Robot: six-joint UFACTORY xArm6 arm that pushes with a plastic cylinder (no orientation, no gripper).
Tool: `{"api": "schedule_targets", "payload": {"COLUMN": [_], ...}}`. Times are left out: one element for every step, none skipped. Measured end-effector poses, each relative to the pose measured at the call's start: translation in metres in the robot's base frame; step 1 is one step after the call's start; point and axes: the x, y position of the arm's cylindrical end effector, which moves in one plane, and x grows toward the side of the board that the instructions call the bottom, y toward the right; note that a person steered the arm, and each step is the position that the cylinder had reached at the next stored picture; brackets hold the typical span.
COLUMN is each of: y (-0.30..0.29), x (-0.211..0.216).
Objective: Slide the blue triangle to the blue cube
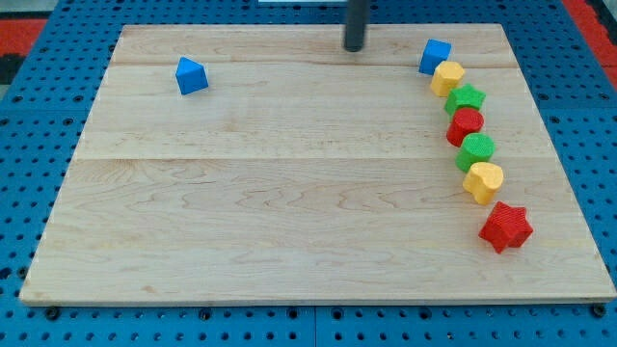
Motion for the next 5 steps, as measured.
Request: {"api": "schedule_targets", "payload": {"y": [-0.118,-0.202,-0.234,-0.205,-0.114], "x": [-0.013,-0.032,0.037,0.080,0.066]}}
